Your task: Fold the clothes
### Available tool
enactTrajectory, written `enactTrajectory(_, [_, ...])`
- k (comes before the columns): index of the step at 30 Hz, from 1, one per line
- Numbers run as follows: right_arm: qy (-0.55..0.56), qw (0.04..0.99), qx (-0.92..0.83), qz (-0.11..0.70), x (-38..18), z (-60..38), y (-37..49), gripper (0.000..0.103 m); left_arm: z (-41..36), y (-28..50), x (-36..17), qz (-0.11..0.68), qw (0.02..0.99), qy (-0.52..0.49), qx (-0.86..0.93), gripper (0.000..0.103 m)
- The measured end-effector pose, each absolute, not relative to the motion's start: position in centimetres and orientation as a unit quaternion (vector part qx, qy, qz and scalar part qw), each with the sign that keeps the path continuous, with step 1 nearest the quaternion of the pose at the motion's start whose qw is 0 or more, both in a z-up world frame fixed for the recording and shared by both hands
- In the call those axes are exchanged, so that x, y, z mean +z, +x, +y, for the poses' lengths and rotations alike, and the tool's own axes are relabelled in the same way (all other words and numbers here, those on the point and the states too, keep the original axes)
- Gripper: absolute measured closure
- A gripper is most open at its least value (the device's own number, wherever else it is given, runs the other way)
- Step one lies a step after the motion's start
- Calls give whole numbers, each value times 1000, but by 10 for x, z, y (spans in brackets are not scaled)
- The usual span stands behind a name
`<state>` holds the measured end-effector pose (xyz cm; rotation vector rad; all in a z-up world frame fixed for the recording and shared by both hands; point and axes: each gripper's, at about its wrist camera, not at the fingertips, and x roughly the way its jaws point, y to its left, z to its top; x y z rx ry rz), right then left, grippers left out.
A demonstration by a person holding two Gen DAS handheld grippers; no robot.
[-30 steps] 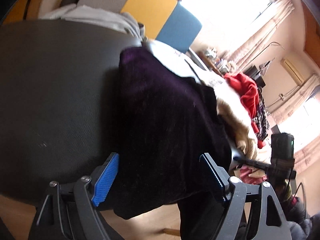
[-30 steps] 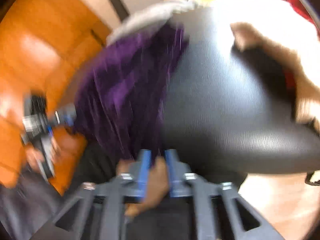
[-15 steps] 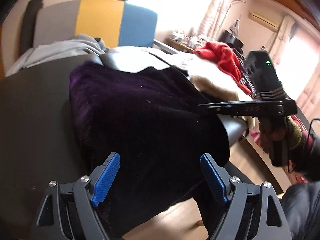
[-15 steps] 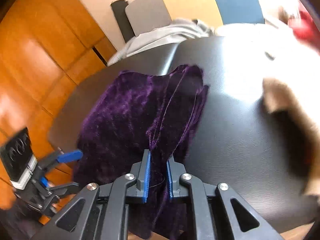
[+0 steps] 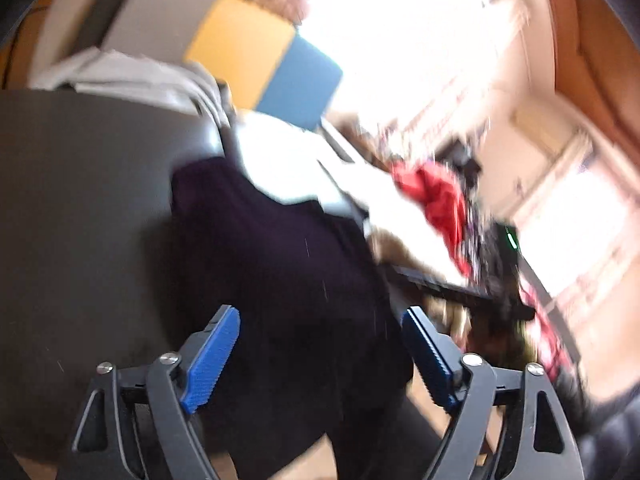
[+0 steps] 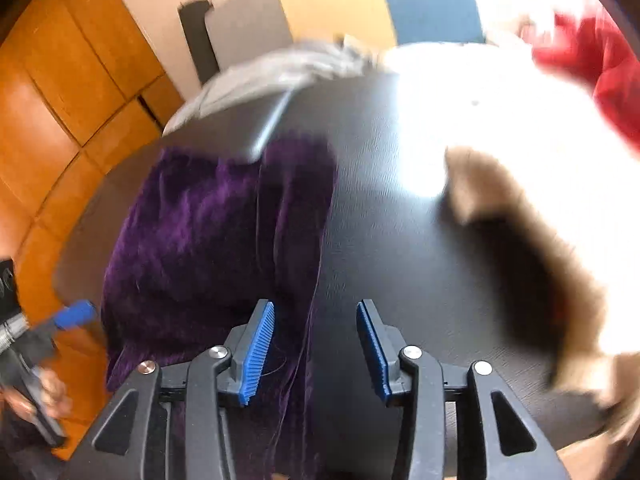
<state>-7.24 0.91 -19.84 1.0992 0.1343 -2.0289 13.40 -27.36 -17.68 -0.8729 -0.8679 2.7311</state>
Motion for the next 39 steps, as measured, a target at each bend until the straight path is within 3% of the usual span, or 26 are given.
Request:
enactTrajectory(8, [400, 439, -801, 74, -188, -43, -73, 60, -253, 59, -165, -213, 61, -311, 924, 16])
enactTrajectory(11, [413, 401, -811, 106, -208, -51, -96, 60, -246, 28, -198, -194, 28, -379, 904, 17])
enactTrajectory(17, [410, 381, -820, 116, -234, -50, -128, 61, -231, 7, -236, -76, -28, -362, 929, 16])
enactTrajectory(25, [379, 399, -825, 127, -232, -54, -139, 58, -246, -12, -226, -114, -30, -374, 920, 18])
enactTrajectory(29, [379, 420, -815, 127, -218, -41, -131, 59, -272, 24, -198, -205, -39, -332, 920, 18])
enactTrajectory(35, [364, 487, -781, 144, -196, -15, -86, 59, -260, 62, -184, -183, -32, -319, 929, 18])
enactTrajectory(39, [382, 527, -731, 204, -217, -11, -38, 59, -216, 75, -199, -152, 16, -347, 925, 17])
